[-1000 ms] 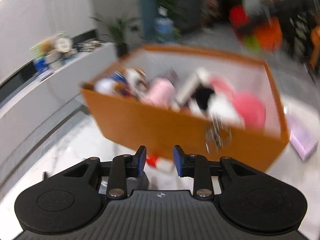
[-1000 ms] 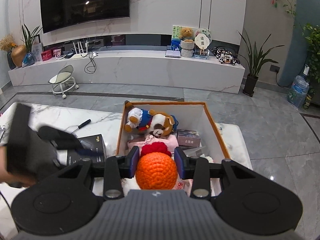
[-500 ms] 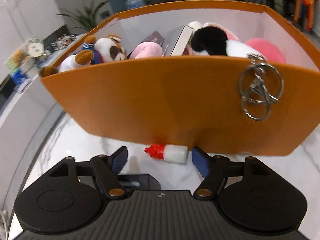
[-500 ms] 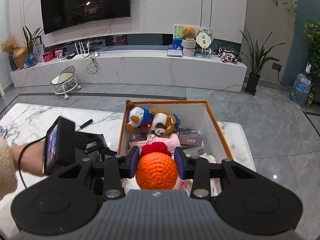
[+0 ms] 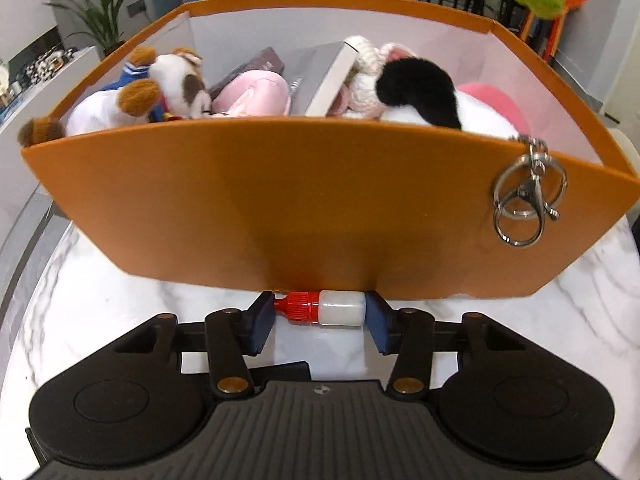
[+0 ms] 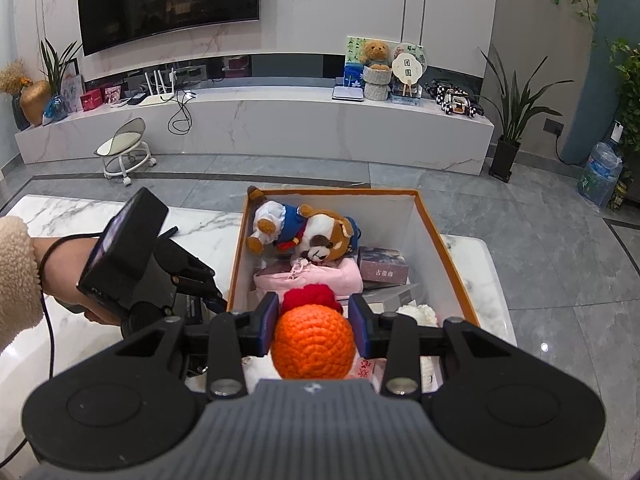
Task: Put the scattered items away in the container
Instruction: 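Hold the bottle and crochet ball above the orange box with both tools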
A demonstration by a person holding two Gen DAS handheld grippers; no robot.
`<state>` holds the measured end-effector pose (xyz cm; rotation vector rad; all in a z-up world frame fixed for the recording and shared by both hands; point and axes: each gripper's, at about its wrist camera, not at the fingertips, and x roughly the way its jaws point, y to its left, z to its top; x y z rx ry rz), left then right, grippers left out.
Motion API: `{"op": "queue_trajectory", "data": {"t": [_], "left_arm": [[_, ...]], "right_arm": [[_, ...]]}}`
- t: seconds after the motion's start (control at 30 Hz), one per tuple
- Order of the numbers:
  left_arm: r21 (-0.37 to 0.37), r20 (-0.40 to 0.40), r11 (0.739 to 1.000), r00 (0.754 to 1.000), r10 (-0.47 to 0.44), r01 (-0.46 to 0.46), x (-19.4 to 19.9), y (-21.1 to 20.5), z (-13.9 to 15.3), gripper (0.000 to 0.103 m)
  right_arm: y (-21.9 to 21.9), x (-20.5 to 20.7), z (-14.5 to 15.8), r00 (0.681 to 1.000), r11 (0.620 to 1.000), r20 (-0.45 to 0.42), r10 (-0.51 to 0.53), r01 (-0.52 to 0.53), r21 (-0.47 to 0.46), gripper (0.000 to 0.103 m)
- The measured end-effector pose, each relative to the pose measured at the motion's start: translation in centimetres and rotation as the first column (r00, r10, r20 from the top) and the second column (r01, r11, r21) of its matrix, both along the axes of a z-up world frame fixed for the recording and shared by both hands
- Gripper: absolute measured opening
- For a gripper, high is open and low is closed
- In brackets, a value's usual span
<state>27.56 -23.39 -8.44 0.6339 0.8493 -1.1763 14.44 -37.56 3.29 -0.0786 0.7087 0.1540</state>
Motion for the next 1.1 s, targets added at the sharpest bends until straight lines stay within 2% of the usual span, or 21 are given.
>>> {"op": "queue_trajectory", "data": {"t": [0.1,0.33,0.43,0.6,0.7,1.1], "left_arm": [[-0.015,0.019,1.000,0.999,0.027,-0.026,-0.2,1.0,1.9,0.056],[-0.066,0.170,0.998,0.985,0.031,-0.020,-2.1,1.2,11.3,0.056],[-0.102,0.246,0.995,0.968,0.041,-0.016,-3.7,-0.3,15.3,0.056],[-0.169,0.332,0.985,0.939,0.085,-0.029,-6.4,-4.7,20.1,0.056],[-0.172,0.343,0.984,0.935,0.093,-0.035,-7.3,-6.2,20.8,0.056],[-0.104,0.261,0.987,0.955,0.142,-0.119,-5.2,-7.8,16.0,0.056]], "right_arm": [[-0.4,-0.1,0.3,1.000,1.000,0.008,-0.008,0.008,0.009,0.041],[-2.0,-0.4,1.0,0.999,0.998,0.027,-0.044,0.043,0.040,0.041],[-2.9,-0.6,1.5,0.997,0.996,0.042,-0.071,0.069,0.058,0.041],[-4.5,-1.2,2.3,0.991,0.990,0.067,-0.119,0.113,0.081,0.041],[-5.2,-1.3,2.4,0.988,0.987,0.070,-0.136,0.129,0.093,0.041],[-6.0,1.4,-1.1,0.986,0.982,-0.036,-0.163,0.166,0.091,0.041]]}}
